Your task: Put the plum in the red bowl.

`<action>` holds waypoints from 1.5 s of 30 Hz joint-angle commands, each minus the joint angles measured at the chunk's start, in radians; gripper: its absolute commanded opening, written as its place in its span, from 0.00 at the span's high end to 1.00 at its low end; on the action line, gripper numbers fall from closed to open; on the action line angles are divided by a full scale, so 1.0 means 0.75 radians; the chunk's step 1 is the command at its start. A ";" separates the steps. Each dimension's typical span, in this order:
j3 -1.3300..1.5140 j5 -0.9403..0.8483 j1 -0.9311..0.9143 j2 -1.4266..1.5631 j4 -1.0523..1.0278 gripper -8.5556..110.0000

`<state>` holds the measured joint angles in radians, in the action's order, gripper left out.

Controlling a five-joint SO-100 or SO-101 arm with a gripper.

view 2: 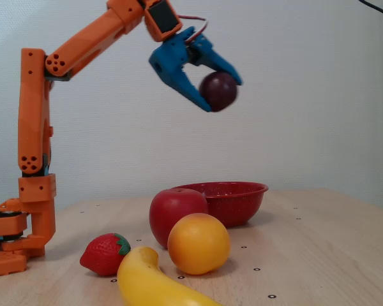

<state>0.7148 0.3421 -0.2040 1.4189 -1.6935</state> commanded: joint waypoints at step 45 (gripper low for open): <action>-0.133 -0.176 -0.403 -0.475 0.055 0.62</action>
<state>0.6964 0.1703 -0.5630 0.9127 -1.6705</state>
